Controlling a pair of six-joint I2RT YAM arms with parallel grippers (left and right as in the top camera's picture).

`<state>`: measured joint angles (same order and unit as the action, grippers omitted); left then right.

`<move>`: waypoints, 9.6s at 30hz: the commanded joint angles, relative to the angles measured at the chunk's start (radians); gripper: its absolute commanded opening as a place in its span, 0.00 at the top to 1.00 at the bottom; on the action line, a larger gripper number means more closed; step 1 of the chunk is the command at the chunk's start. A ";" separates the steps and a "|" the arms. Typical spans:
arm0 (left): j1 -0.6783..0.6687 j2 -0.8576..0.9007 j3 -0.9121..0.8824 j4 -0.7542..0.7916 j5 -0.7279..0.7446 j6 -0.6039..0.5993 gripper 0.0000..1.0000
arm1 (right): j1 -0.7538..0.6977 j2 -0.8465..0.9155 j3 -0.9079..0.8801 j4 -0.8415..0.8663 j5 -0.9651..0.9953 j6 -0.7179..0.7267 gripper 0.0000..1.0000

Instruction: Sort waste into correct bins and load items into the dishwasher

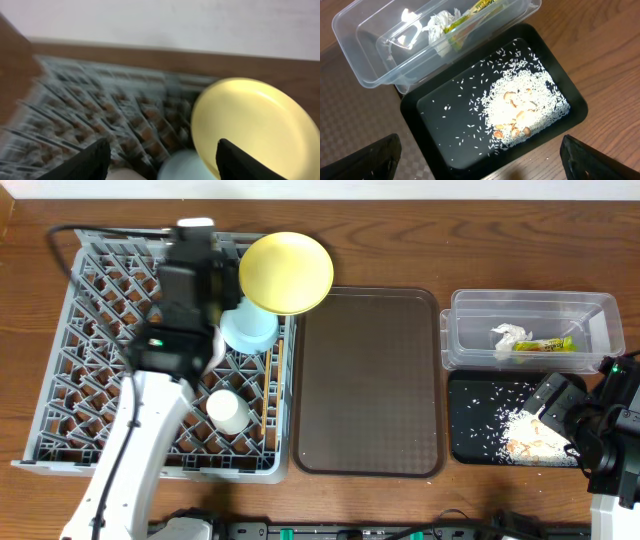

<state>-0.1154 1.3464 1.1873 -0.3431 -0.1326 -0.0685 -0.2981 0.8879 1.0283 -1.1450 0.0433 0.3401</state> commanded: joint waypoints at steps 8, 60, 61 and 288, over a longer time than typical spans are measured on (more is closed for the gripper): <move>0.166 0.404 0.612 -0.582 0.553 -0.014 0.34 | -0.003 -0.005 0.011 -0.002 0.005 0.007 0.01; 0.174 0.585 0.721 -0.528 0.446 -0.018 0.92 | -0.003 -0.005 0.011 -0.002 0.005 0.007 0.01; 0.173 0.548 0.721 -0.523 0.425 -0.018 0.92 | -0.003 -0.005 0.011 -0.002 0.005 0.007 0.01; 0.225 0.107 0.347 -0.494 0.409 -0.278 0.04 | 0.325 -0.881 -1.023 1.070 -0.051 -0.259 0.01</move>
<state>0.1070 1.4696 1.5318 -0.8345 0.2646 -0.3412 0.0219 0.0154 0.0067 -0.0704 -0.0174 0.0944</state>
